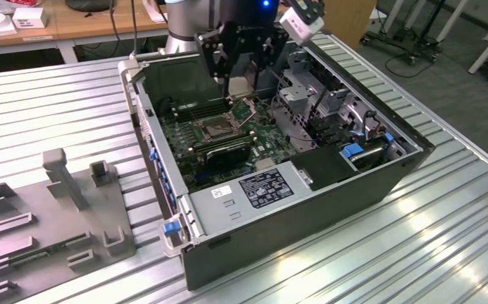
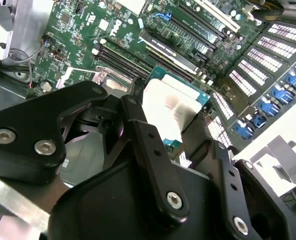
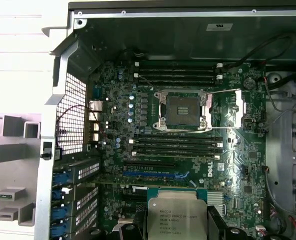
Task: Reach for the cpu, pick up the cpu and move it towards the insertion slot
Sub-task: 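Pick up the cpu and move it towards the insertion slot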
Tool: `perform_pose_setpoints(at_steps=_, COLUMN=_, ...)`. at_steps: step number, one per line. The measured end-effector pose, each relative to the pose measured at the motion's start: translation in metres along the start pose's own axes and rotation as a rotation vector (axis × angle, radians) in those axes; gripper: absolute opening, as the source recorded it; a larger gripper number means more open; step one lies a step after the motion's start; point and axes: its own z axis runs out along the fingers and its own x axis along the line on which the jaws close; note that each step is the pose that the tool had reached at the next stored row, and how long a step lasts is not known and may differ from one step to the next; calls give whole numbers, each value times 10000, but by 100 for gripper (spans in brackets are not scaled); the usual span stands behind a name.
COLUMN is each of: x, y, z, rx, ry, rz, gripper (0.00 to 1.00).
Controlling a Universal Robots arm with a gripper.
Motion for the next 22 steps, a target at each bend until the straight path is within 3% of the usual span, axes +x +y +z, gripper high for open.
perform_pose_setpoints(at_steps=14, x=-13, y=173, z=13, rx=-1, ry=0, rz=-1, gripper=55)
perform_pose_setpoints(at_steps=22, x=-70, y=281, z=26, rx=-1, ry=0, rz=0, gripper=55)
